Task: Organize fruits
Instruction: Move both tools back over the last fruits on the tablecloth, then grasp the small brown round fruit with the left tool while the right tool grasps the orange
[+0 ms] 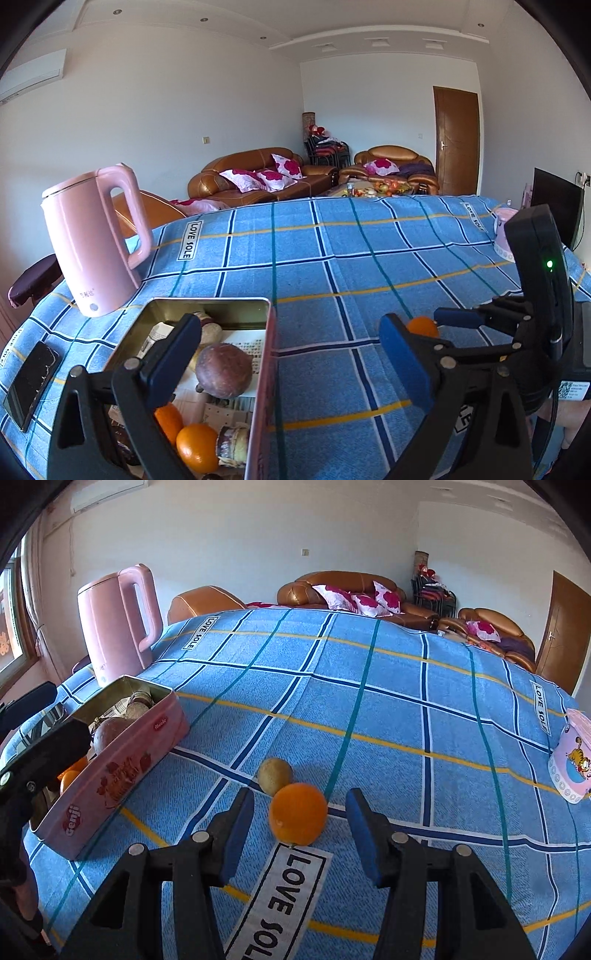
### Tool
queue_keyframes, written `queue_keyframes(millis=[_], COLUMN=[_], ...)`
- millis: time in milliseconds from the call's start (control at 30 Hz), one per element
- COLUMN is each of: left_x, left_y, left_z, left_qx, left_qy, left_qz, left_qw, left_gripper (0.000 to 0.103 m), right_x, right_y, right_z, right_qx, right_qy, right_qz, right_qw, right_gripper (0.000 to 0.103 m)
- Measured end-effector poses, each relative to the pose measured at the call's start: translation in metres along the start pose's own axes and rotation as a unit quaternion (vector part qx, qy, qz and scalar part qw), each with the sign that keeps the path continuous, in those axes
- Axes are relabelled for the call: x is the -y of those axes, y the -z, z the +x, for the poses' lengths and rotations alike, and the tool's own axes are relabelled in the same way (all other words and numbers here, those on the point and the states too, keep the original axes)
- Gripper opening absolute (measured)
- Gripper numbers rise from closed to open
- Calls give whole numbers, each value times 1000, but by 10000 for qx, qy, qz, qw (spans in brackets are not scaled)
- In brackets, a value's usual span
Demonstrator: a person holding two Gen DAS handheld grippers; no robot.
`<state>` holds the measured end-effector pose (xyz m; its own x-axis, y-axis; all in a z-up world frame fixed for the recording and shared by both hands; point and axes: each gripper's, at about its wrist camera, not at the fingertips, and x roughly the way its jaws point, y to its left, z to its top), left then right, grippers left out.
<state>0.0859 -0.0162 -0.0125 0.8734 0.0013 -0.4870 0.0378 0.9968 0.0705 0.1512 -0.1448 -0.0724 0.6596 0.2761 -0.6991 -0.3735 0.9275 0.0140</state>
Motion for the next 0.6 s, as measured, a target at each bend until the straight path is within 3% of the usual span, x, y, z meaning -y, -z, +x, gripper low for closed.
queue_keyframes(millis=[133, 233, 467, 600], left_x=[5, 11, 38, 52], left_y=[-4, -6, -8, -6], left_z=[13, 19, 42, 62], left_qx=[-180, -258, -563, -831], left_qy=[139, 220, 462, 622], left_qz=[-24, -21, 131, 197], left_qw=[9997, 9994, 9973, 9944], left_gripper=[99, 99, 97, 85], right_x=[7, 11, 37, 58], right_y=[-1, 0, 0, 1], right_z=[13, 11, -3, -6], right_qx=[-318, -283, 7, 23], right_qy=[-229, -254, 335, 630], right_qz=[183, 264, 593, 881], right_qw=[9991, 9989, 9977, 9941], right_gripper=[37, 37, 36, 36])
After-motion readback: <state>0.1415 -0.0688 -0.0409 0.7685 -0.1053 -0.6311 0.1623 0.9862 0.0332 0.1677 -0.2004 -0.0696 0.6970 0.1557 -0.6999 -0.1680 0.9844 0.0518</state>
